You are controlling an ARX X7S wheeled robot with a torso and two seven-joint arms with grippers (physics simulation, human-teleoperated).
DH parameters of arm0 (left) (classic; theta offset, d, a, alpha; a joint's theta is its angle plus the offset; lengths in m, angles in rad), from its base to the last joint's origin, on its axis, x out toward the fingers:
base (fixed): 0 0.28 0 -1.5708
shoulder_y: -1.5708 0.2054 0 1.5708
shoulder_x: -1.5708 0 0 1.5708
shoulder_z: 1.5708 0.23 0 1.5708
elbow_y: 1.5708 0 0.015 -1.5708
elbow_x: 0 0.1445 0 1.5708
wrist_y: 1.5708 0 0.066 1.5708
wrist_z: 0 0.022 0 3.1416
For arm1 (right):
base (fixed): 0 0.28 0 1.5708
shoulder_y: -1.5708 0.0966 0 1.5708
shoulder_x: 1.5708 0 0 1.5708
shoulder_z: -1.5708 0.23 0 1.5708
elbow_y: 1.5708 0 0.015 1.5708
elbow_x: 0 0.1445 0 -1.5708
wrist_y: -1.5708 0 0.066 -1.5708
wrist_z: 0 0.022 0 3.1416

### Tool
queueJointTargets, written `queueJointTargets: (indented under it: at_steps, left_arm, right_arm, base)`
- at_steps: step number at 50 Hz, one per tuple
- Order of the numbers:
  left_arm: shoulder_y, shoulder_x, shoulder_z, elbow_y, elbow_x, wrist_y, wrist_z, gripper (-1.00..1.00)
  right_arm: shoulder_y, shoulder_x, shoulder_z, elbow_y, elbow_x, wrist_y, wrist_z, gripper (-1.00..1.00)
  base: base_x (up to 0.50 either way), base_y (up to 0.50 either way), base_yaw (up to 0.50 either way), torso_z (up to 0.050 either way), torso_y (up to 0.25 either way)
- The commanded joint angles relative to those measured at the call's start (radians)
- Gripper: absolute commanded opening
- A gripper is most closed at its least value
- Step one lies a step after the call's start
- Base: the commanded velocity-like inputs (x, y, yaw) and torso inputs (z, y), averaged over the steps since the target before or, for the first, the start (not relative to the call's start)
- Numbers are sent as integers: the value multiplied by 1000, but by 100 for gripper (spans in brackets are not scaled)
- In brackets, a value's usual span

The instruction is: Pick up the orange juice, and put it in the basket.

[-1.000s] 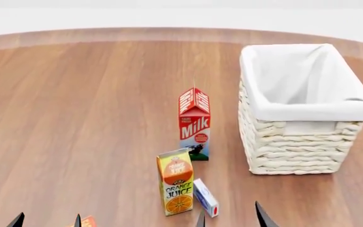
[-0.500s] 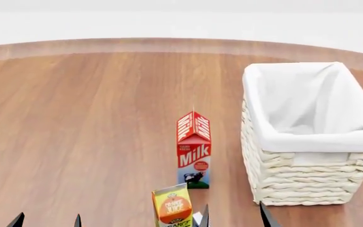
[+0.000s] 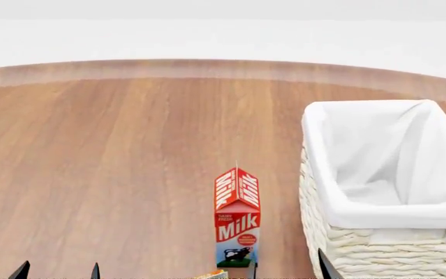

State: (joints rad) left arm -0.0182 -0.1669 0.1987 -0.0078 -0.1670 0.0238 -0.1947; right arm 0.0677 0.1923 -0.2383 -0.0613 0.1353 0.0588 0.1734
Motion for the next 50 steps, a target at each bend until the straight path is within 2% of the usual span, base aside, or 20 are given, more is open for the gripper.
queueJointTargets:
  at_steps: [1,14,28,50]
  left_arm:
    - [0,-5,7,-1,-5,2,-6,100]
    - [-1,-11,14,-1,-11,3,-13,100]
    - [-3,-17,21,-2,-17,5,-20,100]
    - [-5,-26,32,-3,-26,8,-30,100]
  right_arm:
    - [-13,7,-15,-33,-3,14,9,100]
    - [-119,43,-59,-222,-5,50,11,100]
    - [-297,90,-109,-370,-55,-55,32,100]
    - [-363,97,-173,-265,-77,-206,28,100]
  base:
    - [0,0,0,0,0]
    - [0,0,0,0,0]
    - [0,0,0,0,0]
    - [0,0,0,0,0]
